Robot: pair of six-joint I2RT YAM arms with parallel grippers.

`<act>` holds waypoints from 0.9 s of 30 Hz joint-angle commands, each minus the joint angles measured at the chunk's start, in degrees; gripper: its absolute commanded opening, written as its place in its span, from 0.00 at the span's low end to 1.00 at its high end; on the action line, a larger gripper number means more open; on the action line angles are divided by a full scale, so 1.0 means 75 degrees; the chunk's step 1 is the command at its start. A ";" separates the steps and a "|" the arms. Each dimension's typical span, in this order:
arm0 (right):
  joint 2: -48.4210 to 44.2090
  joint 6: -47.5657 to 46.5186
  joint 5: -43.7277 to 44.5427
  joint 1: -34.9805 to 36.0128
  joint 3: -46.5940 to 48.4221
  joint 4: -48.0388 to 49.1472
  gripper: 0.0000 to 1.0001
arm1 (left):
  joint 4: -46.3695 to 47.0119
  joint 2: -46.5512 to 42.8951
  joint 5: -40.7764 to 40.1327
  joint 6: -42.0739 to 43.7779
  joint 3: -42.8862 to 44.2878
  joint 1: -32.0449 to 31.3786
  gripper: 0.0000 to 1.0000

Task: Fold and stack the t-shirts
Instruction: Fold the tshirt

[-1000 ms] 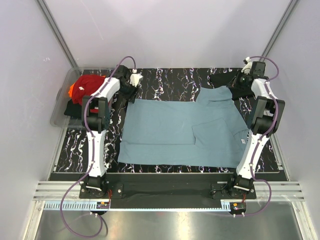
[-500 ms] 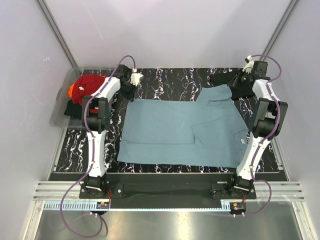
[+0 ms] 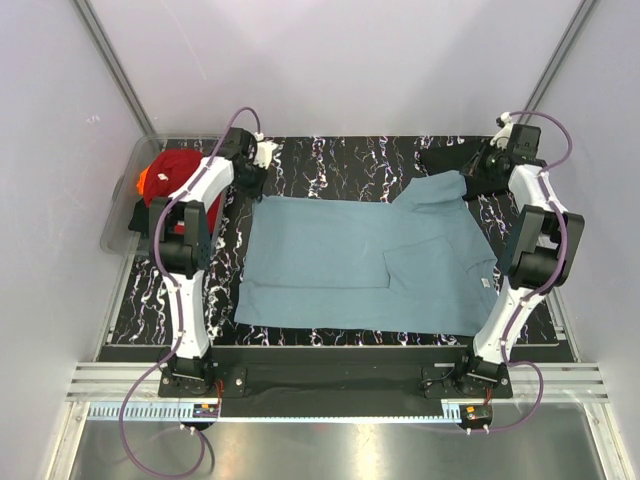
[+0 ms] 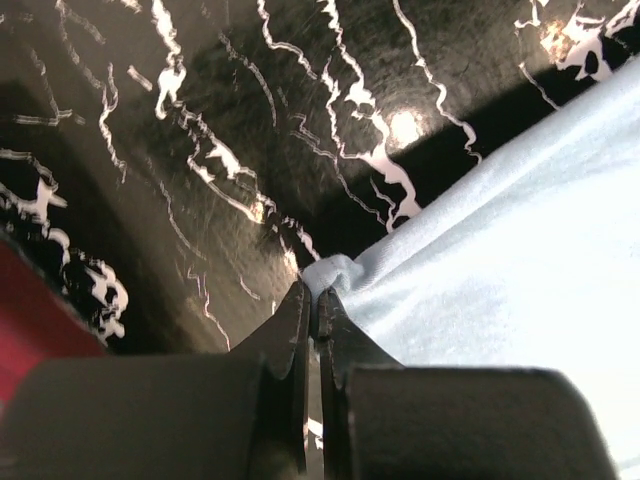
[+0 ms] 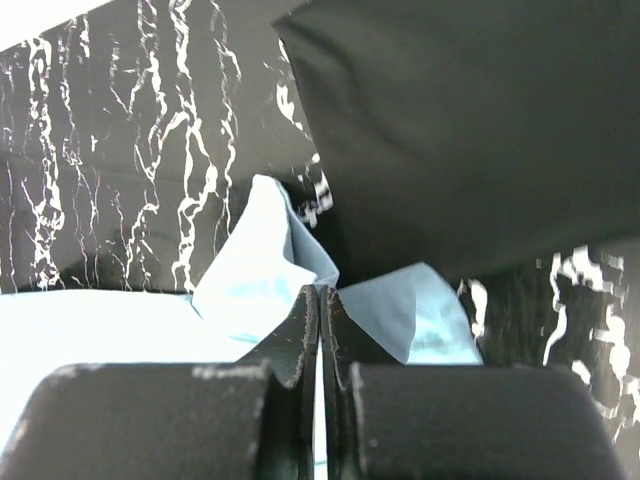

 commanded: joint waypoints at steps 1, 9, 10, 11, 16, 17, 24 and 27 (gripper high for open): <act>-0.0814 0.0296 0.0373 -0.0114 -0.0376 0.0328 0.00 | 0.0670 -0.0639 -0.0559 -0.0413 -0.0421 0.0016 0.00; -0.1729 0.0741 0.0911 -0.0325 -0.1406 0.0410 0.00 | 0.1399 -0.1365 -0.0701 -0.1047 -0.1464 0.0075 0.00; -0.1927 0.0776 0.0947 -0.0337 -0.1489 0.0410 0.00 | 0.1410 -0.1424 -0.0782 -0.1070 -0.1512 0.0063 0.00; -0.2022 0.0812 0.0959 -0.0395 -0.1664 0.0398 0.00 | 0.1445 -0.1494 -0.0830 -0.1140 -0.1605 0.0051 0.00; -0.2619 0.0929 0.1181 -0.0407 -0.2075 0.0422 0.00 | 0.1902 -0.2151 -0.0795 -0.1375 -0.2437 0.0063 0.00; -0.2713 0.0964 0.1251 -0.0419 -0.2227 0.0422 0.00 | 0.1926 -0.2233 -0.0725 -0.1468 -0.2519 0.0063 0.00; -0.3732 0.1409 0.1380 -0.0513 -0.3036 0.0387 0.00 | 0.1949 -0.2866 -0.0268 -0.1563 -0.3047 -0.0042 0.04; -0.4037 0.1667 0.1638 -0.0629 -0.3353 0.0281 0.00 | 0.1938 -0.3065 -0.0373 -0.1539 -0.3328 -0.0113 0.08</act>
